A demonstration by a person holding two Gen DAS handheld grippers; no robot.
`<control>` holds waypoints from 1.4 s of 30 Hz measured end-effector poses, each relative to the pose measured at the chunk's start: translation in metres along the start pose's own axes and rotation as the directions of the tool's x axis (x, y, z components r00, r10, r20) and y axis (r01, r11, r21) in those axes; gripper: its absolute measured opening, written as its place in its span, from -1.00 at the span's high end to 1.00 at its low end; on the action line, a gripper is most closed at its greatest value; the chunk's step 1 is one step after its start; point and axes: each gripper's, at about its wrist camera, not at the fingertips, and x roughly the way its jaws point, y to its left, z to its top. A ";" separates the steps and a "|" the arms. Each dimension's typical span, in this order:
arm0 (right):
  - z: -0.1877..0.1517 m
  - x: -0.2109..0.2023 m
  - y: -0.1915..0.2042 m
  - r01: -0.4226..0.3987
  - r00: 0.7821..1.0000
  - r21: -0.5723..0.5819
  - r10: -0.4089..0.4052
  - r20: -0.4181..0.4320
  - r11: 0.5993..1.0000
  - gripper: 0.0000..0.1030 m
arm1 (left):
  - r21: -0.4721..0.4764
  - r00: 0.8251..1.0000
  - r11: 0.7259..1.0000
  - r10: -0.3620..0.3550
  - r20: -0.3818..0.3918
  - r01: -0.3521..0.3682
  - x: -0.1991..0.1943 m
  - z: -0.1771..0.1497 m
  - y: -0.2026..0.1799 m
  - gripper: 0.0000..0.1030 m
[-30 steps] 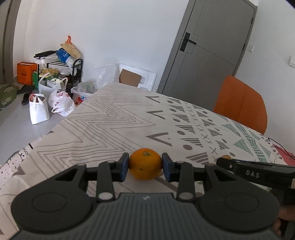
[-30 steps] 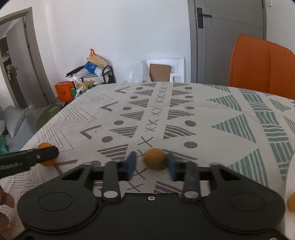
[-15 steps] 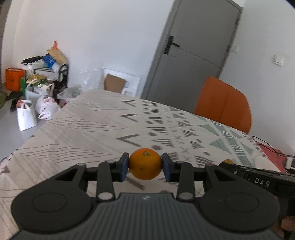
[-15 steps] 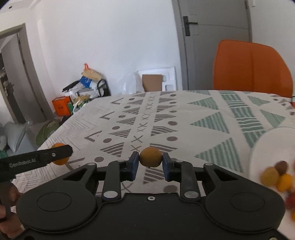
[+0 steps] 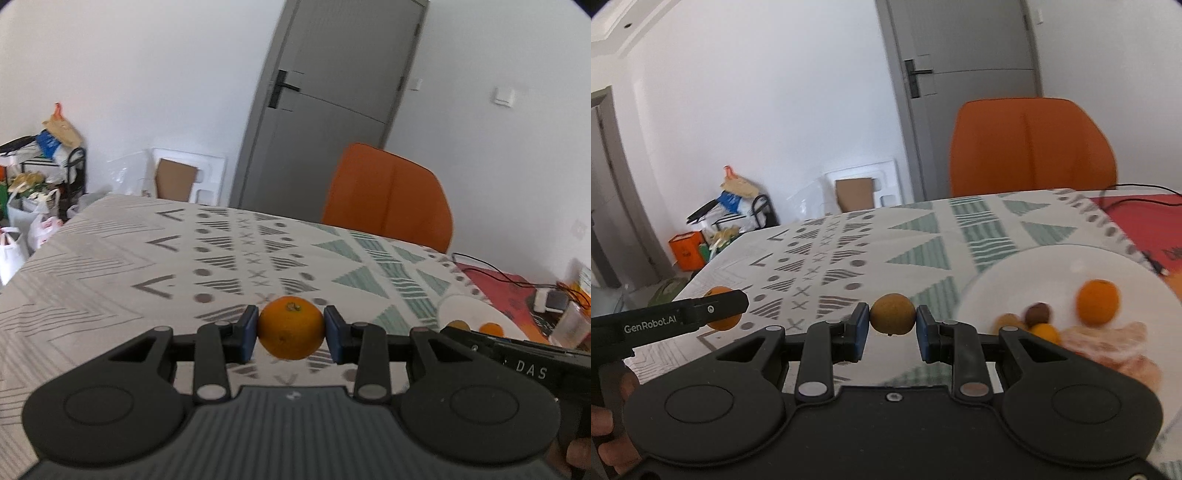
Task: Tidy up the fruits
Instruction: 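Carry the orange and yellow-brown fruit onto the white plate and open both tools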
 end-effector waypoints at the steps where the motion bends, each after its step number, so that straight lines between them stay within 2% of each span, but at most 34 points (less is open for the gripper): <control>1: 0.000 -0.002 -0.003 0.005 1.000 0.003 -0.005 0.002 1.000 0.50 | 0.007 1.000 1.000 -0.007 -0.002 0.007 0.001 0.000 -0.004 0.29; 16: -0.019 -0.038 -0.059 0.054 0.998 0.074 -0.055 0.015 0.996 0.49 | 0.090 0.995 0.992 -0.090 -0.032 0.092 0.021 -0.005 -0.068 0.29; 19: -0.023 -0.046 -0.068 0.046 0.998 0.095 -0.049 0.033 0.994 0.36 | 0.106 0.994 0.989 -0.100 -0.041 0.104 0.024 -0.007 -0.077 0.29; 30: -0.034 -0.070 -0.113 0.124 0.989 0.181 -0.137 0.058 0.976 0.35 | 0.172 0.982 0.969 -0.166 -0.088 0.179 0.035 -0.017 -0.116 0.29; 40: -0.038 -0.074 -0.127 0.134 0.987 0.212 -0.150 0.060 0.968 0.34 | 0.203 0.972 0.953 -0.206 -0.116 0.226 0.043 -0.021 -0.141 0.29; 42: -0.038 -0.075 -0.127 0.133 0.987 0.211 -0.148 0.059 0.968 0.30 | 0.209 0.970 0.948 -0.222 -0.099 0.238 0.041 -0.019 -0.143 0.19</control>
